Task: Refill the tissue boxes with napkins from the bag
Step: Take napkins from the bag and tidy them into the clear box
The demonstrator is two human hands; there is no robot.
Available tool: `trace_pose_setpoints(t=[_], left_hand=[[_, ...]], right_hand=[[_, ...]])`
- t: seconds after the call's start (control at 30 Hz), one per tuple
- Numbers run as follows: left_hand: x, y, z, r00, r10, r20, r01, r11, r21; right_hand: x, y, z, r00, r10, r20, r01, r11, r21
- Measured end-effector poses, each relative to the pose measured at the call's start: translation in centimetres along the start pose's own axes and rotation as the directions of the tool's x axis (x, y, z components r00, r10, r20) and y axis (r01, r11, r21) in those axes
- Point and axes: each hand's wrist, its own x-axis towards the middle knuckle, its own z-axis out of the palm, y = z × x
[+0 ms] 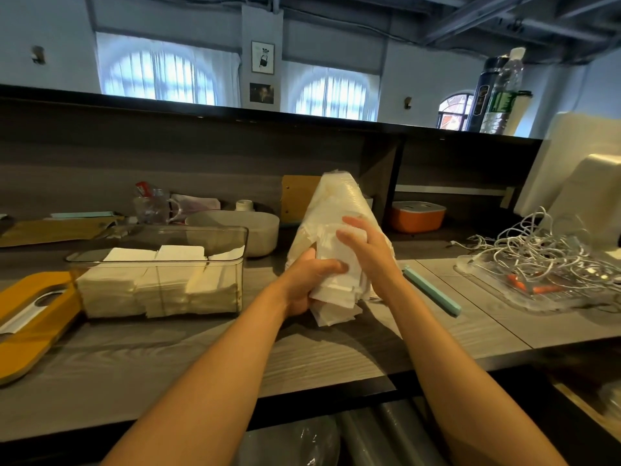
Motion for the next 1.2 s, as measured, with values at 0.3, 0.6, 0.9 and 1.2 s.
trace_pose_setpoints(t=[0.3, 0.6, 0.9, 1.2], left_hand=[[0.1, -1.2, -0.9, 0.989, 0.081, -0.12, -0.093, 0.991, -0.099], [-2.1, -0.7, -0.1, 0.81, 0.318, -0.492, -0.303, 0.946, 0.113], [-7.7, -0.4, -0.4, 0.874, 0.186, -0.45, -0.169, 0.983, 0.077], [-11.8, -0.5, -0.2, 0.748, 0.292, -0.596, -0.088, 0.934, 0.346]], right_hand=[[0.2, 0.4, 0.3, 0.988, 0.043, -0.146, -0.014, 0.98, 0.197], [-3.2, 0.2, 0.8, 0.998, -0.045, -0.039, 0.05, 0.988, 0.143], [-7.8, -1.1, 2.1, 0.996, 0.084, -0.005, -0.08, 0.964, 0.252], [-10.8, -1.9, 5.0, 0.996, 0.09, 0.004, -0.091, 0.994, 0.064]])
